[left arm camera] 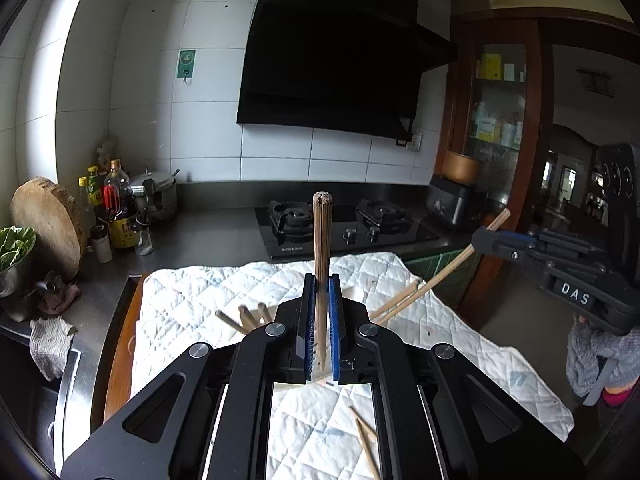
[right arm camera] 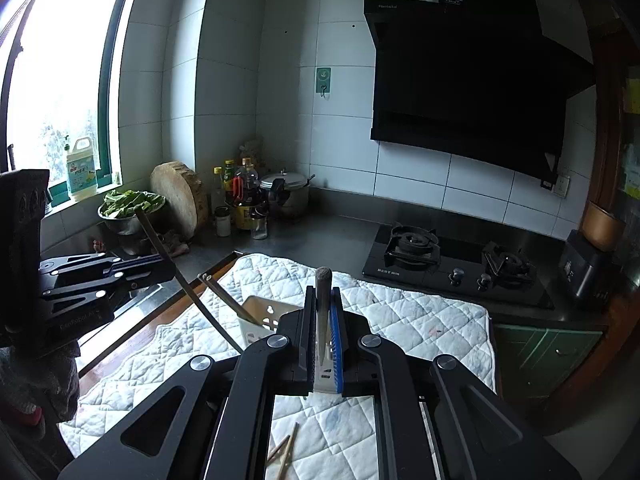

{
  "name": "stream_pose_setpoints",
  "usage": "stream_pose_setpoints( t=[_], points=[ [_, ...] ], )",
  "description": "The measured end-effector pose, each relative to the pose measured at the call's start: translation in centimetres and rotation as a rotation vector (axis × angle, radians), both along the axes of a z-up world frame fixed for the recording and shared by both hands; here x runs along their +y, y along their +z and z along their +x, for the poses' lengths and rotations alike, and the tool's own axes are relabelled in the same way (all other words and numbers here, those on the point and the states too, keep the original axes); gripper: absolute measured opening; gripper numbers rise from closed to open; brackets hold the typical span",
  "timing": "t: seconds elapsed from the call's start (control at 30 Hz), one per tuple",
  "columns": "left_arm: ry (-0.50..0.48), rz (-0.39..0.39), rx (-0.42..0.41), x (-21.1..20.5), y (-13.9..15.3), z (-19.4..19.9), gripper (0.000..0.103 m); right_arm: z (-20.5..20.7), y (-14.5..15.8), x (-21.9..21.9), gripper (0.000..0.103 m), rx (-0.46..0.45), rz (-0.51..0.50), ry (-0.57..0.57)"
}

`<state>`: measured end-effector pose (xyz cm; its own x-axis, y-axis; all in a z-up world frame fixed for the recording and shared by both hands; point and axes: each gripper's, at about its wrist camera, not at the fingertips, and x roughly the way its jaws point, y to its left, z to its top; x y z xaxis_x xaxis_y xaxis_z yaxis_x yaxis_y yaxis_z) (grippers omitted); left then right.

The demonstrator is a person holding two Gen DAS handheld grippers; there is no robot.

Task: Organize utensils
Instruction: 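Lift both held chopsticks upright and carry them over the white holder, then lower the chopsticks into the holder and open both grippers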

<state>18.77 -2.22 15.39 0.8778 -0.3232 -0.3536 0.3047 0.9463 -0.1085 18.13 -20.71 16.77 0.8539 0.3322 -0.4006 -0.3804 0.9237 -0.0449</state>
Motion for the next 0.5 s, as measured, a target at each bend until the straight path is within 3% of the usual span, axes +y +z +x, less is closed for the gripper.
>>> stream_pose_setpoints(
  t=[0.23,0.5],
  points=[
    [0.084,-0.008,-0.051,0.4,1.1,2.9,0.005,2.3,-0.1,0.4,0.007,0.002,-0.013,-0.013],
    [0.140,-0.023,-0.005,1.9,-0.8,6.5,0.005,4.9,-1.5,0.6,0.007,0.033,0.003,-0.016]
  ],
)
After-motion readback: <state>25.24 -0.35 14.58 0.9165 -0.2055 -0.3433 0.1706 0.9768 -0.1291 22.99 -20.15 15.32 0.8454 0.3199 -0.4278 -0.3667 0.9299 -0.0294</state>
